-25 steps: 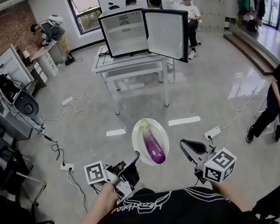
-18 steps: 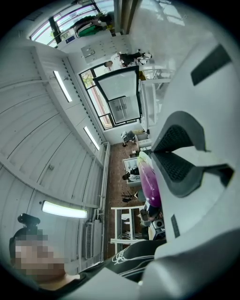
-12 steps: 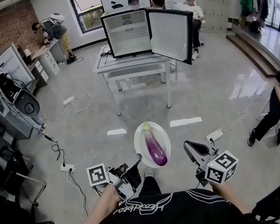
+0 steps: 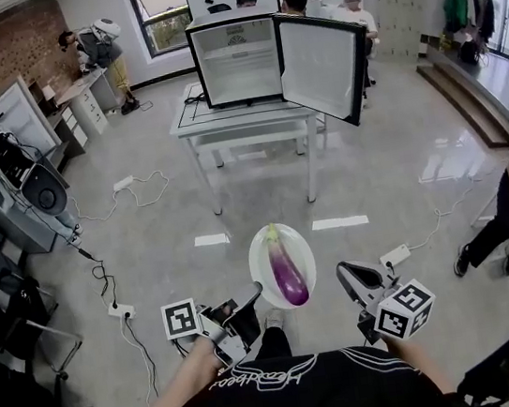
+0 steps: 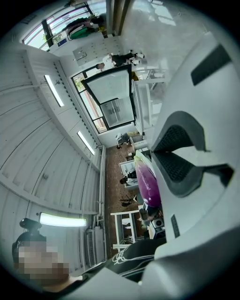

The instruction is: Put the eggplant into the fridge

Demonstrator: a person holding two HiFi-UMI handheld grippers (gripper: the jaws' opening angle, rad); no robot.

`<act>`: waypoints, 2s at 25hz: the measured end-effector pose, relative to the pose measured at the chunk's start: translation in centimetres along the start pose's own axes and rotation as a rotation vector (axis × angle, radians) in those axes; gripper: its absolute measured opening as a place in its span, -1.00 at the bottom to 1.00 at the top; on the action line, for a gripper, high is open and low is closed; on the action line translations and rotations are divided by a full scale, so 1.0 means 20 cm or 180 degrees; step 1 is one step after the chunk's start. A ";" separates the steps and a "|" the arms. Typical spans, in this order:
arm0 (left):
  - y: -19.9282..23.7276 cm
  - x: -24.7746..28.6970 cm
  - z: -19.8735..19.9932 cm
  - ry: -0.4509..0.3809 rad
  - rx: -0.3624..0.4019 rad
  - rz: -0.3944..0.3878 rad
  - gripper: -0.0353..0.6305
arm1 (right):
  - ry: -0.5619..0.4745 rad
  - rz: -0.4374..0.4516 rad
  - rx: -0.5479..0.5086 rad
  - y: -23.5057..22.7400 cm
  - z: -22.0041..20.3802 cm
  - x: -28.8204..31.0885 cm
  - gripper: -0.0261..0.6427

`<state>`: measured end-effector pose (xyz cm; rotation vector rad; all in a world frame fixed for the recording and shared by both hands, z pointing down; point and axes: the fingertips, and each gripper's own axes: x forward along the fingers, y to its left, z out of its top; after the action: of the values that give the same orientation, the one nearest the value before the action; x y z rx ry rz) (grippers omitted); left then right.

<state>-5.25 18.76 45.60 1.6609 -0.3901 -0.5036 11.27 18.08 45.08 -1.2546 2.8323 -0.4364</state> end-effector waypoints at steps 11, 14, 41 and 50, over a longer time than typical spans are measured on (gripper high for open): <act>0.12 0.24 0.60 0.0066 -0.0078 0.0019 -0.83 | 0.0086 -0.0063 0.0117 -0.32 0.08 0.55 -0.90; 0.13 0.32 0.82 0.0079 -0.0079 0.0001 -0.83 | 0.0096 -0.0092 0.0141 -0.42 0.14 0.75 -0.90; 0.24 0.68 2.08 0.0037 -0.0029 -0.0236 -0.83 | 0.0312 -0.0119 -0.0051 -0.84 0.43 1.91 -0.90; 0.27 0.74 2.17 0.0025 0.0010 -0.0164 -0.83 | 0.0205 -0.0135 0.0050 -0.98 0.45 1.96 -0.90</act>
<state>-15.62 -26.15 44.61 1.6789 -0.3431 -0.5350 0.02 -25.16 45.32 -1.3237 2.8532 -0.5085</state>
